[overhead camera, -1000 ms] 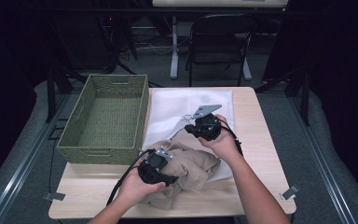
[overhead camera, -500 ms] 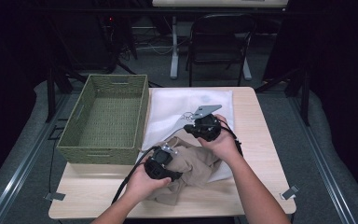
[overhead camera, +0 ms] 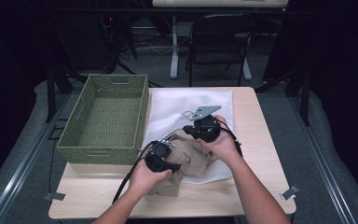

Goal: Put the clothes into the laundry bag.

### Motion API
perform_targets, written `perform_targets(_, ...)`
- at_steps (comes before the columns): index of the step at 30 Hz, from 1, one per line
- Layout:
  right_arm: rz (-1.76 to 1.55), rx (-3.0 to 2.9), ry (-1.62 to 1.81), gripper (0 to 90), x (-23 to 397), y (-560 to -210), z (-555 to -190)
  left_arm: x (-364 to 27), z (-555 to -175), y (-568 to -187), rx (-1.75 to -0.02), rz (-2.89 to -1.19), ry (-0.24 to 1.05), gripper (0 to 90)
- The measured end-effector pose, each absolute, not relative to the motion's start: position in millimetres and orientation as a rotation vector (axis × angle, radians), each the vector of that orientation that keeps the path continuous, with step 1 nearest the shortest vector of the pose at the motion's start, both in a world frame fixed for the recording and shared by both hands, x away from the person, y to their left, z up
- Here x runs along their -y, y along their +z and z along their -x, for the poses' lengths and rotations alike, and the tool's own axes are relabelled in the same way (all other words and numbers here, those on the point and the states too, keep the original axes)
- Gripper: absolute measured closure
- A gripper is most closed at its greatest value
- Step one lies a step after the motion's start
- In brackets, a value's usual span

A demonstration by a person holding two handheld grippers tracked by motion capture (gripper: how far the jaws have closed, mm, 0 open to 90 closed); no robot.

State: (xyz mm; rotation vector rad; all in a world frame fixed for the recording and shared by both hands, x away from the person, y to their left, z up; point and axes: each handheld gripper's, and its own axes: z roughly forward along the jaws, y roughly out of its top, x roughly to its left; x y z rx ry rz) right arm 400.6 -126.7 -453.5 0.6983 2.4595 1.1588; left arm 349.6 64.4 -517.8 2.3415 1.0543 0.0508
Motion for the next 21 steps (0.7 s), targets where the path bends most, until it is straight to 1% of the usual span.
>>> perform_targets(10,-0.693,-2.46,1.167,89.0,126,-452,-398,-61,-360,-527,-1.134,-2.29,0.082,55.4)
perform_targets(14,-0.696,-2.459,1.175,89.0,125,-453,-398,-60,-362,-532,-1.147,-2.285,0.067,54.5)
perform_targets(21,-0.701,-2.466,1.164,88.9,126,-453,-398,-55,-366,-541,-1.164,-2.297,0.093,49.7)
